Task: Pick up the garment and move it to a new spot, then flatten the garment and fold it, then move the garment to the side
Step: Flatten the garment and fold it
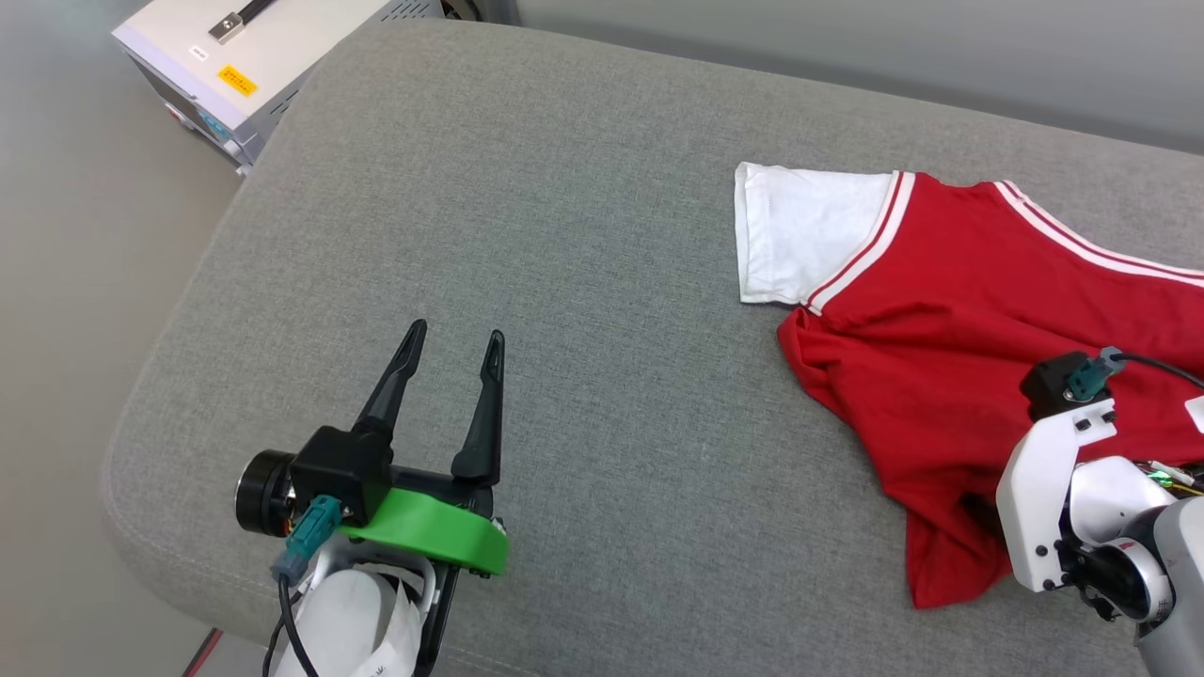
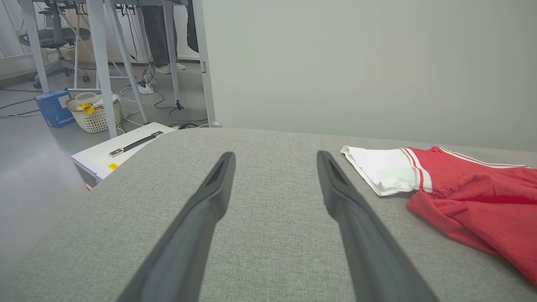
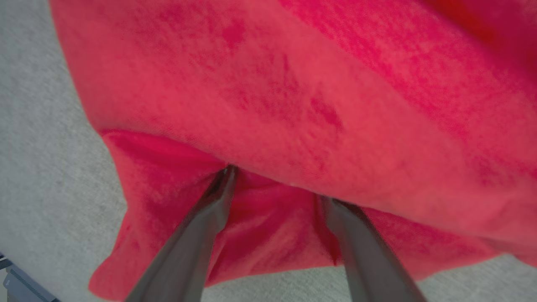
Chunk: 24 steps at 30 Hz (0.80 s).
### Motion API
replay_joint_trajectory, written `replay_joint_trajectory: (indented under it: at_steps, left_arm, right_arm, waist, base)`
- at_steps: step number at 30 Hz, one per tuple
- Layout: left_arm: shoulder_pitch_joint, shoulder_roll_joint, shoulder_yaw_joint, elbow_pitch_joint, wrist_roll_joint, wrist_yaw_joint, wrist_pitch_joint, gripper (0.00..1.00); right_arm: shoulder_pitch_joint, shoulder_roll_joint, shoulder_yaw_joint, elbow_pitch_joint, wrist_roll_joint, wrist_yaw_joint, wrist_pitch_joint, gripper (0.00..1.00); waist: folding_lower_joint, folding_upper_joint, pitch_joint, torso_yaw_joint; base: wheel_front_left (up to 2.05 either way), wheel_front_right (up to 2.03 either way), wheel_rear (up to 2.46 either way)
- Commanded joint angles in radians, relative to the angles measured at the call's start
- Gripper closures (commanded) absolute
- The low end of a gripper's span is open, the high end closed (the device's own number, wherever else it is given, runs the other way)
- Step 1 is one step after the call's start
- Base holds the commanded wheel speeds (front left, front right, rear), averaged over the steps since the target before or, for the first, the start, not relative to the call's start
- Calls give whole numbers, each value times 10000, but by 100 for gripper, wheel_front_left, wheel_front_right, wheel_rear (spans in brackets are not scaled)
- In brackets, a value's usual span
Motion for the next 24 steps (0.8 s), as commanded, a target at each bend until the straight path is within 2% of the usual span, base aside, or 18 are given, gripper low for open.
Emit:
replay_joint_trajectory:
  at_steps: [1,8,16,17,18,21,24]
  left_arm:
    - [-147,-52,29,10,11,-31,-57,0]
    - [-21,-61,97,84,77,-31,-57,0]
    - [237,-65,155,141,117,-31,-57,0]
    - [257,-65,165,138,121,-31,-57,0]
    - [272,-66,172,131,123,-31,-57,0]
    - [300,-67,202,116,125,-31,-57,0]
    - [331,-68,239,92,129,-31,-57,0]
  right_arm:
    - [259,242,362,388,192,-4,13,100]
    - [303,369,1379,-490,1268,-4,-53,100]
    - [730,504,3140,-1880,2312,-4,267,100]
    - [762,517,3158,-1890,2290,-4,199,96]
    - [768,507,3129,-1886,2182,-4,28,0]
    - [785,447,2916,-1808,2032,-4,-229,0]
    - [786,413,2201,-1915,2007,-4,-393,0]
  waist:
    - [0,120,-106,-42]
    - [0,120,-590,-374]
    - [0,120,-1100,-728]
    - [0,120,-1117,-751]
    - [0,120,-1129,-776]
    - [0,120,-1190,-877]
    - [0,120,-1217,-996]
  base:
    - [0,0,0]
    - [0,0,0]
    - [0,0,0]
    - [0,0,0]
    - [0,0,0]
    - [0,0,0]
    - [0,0,0]
